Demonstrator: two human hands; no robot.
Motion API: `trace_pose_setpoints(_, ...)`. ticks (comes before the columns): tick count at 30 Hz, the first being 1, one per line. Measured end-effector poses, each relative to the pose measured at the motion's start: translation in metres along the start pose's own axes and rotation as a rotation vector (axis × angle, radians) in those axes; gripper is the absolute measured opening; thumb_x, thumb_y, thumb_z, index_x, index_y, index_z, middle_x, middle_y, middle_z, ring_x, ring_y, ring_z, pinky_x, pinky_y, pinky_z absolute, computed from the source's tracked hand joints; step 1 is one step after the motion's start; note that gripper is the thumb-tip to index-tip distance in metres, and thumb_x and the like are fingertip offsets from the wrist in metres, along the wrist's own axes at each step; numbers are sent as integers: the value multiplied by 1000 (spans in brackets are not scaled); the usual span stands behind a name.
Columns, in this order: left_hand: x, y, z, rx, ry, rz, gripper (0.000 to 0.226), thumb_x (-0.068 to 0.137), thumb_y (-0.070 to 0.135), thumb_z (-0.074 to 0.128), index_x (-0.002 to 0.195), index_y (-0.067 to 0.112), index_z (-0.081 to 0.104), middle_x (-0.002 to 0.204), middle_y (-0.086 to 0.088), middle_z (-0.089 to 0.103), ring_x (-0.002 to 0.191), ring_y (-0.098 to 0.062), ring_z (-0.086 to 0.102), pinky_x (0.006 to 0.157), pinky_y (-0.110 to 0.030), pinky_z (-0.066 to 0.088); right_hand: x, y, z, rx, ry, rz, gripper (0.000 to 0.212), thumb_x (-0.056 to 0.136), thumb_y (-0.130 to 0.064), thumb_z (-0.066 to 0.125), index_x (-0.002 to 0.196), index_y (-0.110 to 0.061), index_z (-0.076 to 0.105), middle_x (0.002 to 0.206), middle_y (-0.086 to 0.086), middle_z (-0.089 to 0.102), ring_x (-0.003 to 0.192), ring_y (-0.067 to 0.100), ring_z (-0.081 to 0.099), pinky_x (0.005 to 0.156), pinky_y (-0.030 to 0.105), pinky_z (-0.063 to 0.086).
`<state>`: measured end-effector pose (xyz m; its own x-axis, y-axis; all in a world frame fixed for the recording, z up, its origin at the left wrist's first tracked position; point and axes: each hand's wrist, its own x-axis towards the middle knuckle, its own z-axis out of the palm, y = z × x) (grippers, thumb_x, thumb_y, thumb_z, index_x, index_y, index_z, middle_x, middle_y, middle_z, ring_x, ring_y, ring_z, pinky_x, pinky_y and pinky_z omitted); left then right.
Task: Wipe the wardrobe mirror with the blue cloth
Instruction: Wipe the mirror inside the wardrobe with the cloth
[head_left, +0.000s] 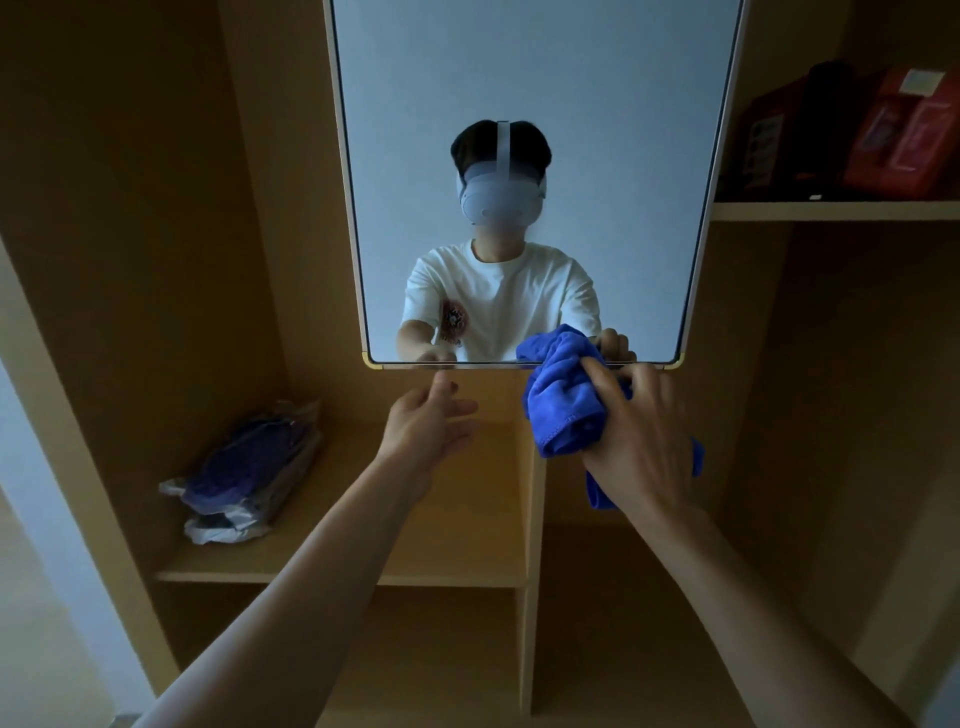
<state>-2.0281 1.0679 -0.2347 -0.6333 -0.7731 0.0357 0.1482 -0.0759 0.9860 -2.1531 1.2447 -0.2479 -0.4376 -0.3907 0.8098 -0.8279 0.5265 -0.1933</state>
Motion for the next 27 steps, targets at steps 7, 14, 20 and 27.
trace_pose_setpoints(7,-9,6,49,-41,-124,-26,38,108,37,46,114,6,68,105,-14,74,83,-22,72,70,-32,59,0,-16,-6,-1,-91,6,62,89,-25,68,147,-20,46,113,12,53,105,30,51,90,43,48)
trace_pose_setpoints(14,6,8,52,-175,-92,-63,38,107,37,47,97,7,68,98,-13,71,90,-25,68,79,-36,56,4,-29,9,-4,-97,-55,60,90,-20,67,146,-18,45,111,11,53,102,26,51,90,41,48)
trace_pose_setpoints(20,12,-7,52,-85,-60,93,30,106,40,49,103,18,69,102,-2,79,91,-22,75,76,-34,62,3,11,4,-85,-17,21,55,86,-22,74,136,-21,49,109,10,54,98,27,52,81,39,50)
trace_pose_setpoints(27,13,-14,54,-109,-67,110,30,104,45,50,114,21,64,103,2,80,97,-23,76,89,-40,60,-3,69,-16,-236,15,153,58,85,-24,74,136,-20,47,108,14,53,93,31,50,77,40,47)
